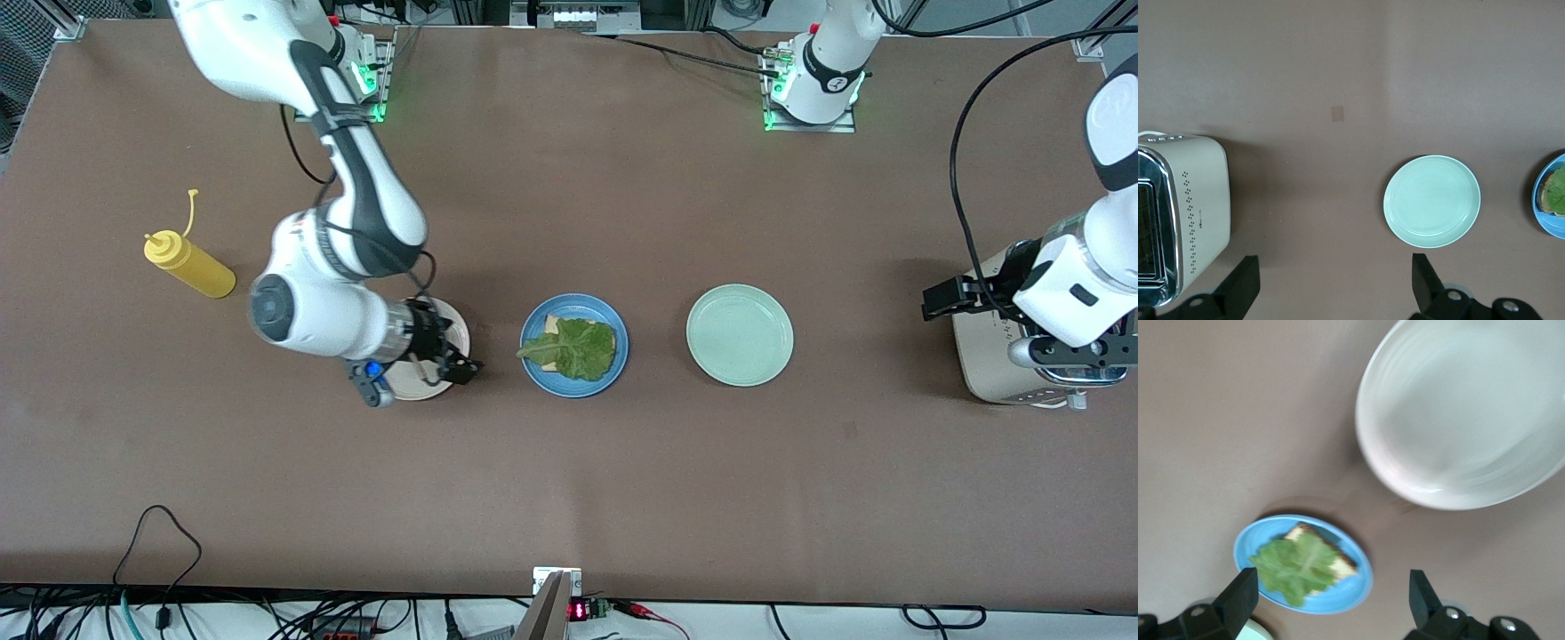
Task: Make sandwich in blue plate with both arms
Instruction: 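Withdraw the right gripper from the plate while the left gripper nears the toaster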
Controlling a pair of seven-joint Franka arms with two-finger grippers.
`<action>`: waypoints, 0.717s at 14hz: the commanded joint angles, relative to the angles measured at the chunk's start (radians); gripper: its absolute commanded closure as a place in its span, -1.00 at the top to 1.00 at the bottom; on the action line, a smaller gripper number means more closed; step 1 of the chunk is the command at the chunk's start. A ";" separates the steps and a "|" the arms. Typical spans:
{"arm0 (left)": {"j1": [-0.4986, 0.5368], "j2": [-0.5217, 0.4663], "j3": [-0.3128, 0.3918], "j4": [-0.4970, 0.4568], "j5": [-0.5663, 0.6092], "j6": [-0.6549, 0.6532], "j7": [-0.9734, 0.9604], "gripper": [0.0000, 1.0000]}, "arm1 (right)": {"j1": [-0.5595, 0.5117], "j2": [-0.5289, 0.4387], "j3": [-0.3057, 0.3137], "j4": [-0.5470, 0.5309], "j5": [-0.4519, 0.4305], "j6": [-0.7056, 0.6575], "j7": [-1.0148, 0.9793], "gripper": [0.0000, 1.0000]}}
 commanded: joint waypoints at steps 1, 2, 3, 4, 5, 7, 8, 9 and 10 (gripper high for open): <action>0.072 -0.125 -0.057 -0.194 0.024 0.095 0.030 1.00 | -0.025 -0.101 -0.074 -0.041 -0.026 -0.146 -0.163 1.00; 0.073 -0.165 -0.057 -0.257 0.023 0.126 0.030 1.00 | -0.028 -0.130 -0.102 -0.041 -0.049 -0.202 -0.229 1.00; 0.073 -0.191 -0.057 -0.292 0.021 0.129 0.030 1.00 | -0.029 -0.159 -0.123 -0.041 -0.059 -0.251 -0.270 1.00; 0.073 -0.196 -0.060 -0.296 0.021 0.108 0.030 1.00 | -0.029 -0.189 -0.155 -0.041 -0.069 -0.315 -0.295 1.00; 0.075 -0.195 -0.060 -0.288 0.022 0.088 0.030 1.00 | -0.028 -0.215 -0.178 -0.040 -0.094 -0.367 -0.326 1.00; 0.076 -0.193 -0.060 -0.285 0.022 0.085 0.030 1.00 | -0.028 -0.273 -0.212 -0.039 -0.204 -0.447 -0.457 1.00; 0.075 -0.193 -0.060 -0.287 0.021 0.083 0.030 1.00 | -0.029 -0.299 -0.224 -0.038 -0.261 -0.475 -0.523 1.00; 0.073 -0.193 -0.060 -0.285 0.022 0.083 0.028 1.00 | -0.029 -0.314 -0.243 -0.038 -0.289 -0.499 -0.579 1.00; 0.075 -0.193 -0.060 -0.285 0.022 0.083 0.028 1.00 | -0.029 -0.324 -0.266 -0.038 -0.304 -0.521 -0.629 1.00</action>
